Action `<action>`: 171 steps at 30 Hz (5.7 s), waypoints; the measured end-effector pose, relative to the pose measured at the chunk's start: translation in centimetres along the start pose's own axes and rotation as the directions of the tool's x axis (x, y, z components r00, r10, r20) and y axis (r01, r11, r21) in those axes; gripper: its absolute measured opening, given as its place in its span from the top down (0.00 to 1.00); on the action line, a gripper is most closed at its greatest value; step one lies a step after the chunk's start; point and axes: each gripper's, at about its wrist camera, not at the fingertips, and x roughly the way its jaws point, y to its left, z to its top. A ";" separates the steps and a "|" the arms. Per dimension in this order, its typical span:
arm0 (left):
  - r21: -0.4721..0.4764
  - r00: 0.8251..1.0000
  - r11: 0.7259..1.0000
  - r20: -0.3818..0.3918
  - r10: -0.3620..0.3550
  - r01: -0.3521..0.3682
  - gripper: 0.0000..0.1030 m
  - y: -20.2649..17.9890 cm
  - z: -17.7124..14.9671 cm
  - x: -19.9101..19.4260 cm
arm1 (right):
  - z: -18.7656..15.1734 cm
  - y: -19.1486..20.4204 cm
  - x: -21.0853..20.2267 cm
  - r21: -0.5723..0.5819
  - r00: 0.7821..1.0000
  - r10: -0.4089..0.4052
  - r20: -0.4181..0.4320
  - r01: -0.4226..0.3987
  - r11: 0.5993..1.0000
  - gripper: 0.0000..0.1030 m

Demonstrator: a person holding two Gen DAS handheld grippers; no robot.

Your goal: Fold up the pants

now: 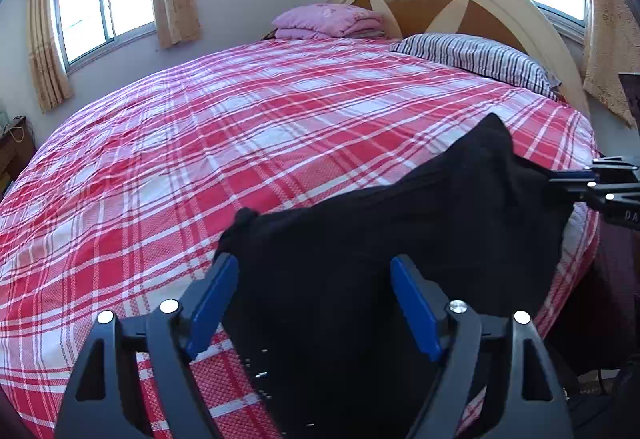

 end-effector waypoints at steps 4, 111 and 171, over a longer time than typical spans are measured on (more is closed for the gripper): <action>-0.035 1.000 0.999 0.006 0.011 -0.010 0.10 0.8 -0.3 0.1 | 0.2 0.0 -0.4 0.003 1.000 -0.003 0.007 0.003 1.000 0.87; -0.264 0.959 0.922 0.047 -0.281 0.283 0.87 7.0 -1.5 -0.9 | 7.4 -1.2 1.6 0.128 0.940 0.335 0.063 -0.340 0.932 0.76; -0.407 0.925 0.832 -0.116 0.362 -0.377 0.07 26.5 -10.9 -5.1 | 14.6 20.5 22.1 0.143 0.772 0.636 -0.009 -0.628 0.765 0.50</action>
